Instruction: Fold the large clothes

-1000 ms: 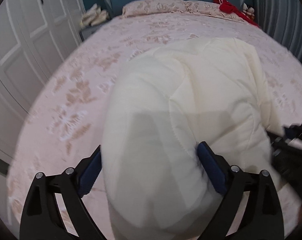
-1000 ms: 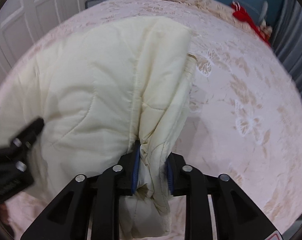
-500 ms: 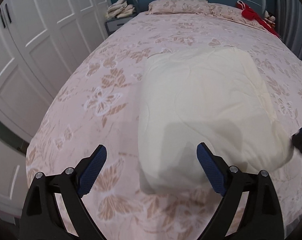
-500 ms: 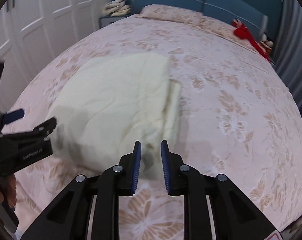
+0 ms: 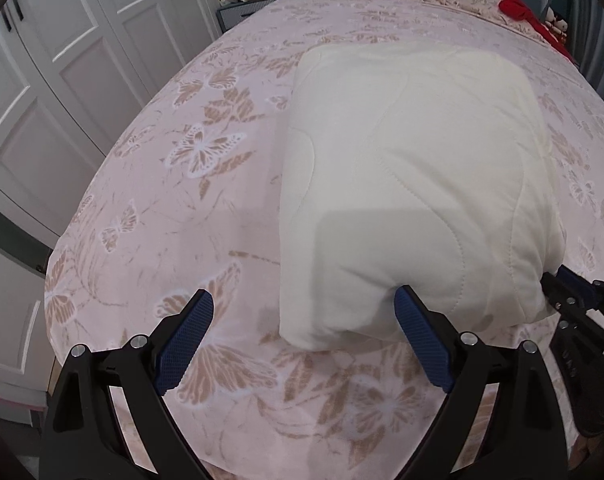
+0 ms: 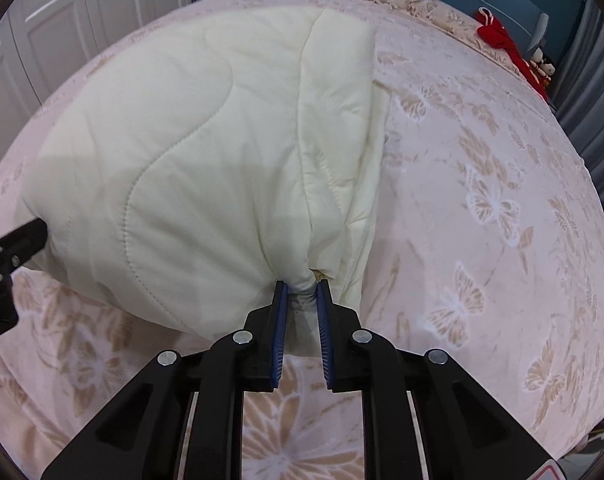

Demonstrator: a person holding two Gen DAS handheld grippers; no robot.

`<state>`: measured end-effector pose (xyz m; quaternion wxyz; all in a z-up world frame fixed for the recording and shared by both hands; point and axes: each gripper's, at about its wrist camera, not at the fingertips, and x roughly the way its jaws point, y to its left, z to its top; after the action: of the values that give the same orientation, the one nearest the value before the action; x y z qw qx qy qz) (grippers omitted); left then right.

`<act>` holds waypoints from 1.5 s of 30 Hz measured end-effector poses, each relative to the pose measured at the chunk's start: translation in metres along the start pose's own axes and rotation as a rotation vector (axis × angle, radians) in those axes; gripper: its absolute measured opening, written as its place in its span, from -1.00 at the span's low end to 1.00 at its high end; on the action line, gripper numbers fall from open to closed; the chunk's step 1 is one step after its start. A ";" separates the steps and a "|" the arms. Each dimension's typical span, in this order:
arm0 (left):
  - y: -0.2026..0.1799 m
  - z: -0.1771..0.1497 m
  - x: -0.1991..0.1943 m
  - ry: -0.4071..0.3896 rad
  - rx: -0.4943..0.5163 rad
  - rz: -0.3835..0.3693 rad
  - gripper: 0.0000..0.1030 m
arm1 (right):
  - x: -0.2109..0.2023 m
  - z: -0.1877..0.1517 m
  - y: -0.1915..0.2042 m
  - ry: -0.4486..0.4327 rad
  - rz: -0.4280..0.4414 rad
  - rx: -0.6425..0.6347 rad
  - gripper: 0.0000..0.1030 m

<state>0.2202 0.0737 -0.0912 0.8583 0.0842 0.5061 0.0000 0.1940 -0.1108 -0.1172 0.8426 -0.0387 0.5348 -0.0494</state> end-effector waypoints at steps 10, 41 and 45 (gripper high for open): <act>-0.011 -0.002 0.017 0.035 0.011 0.003 0.77 | 0.025 -0.008 -0.004 0.046 0.035 0.038 -0.75; -0.029 -0.021 -0.046 -0.056 0.035 0.050 0.77 | -0.071 -0.038 -0.025 -0.068 0.061 0.137 -0.60; -0.030 -0.029 -0.061 -0.074 0.030 0.046 0.77 | -0.086 -0.047 -0.021 -0.096 0.056 0.135 -0.38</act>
<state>0.1623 0.0433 -0.0562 0.8749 0.1085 0.4720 0.0093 0.1141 -0.1217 -0.0576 0.8690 0.0308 0.4903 -0.0597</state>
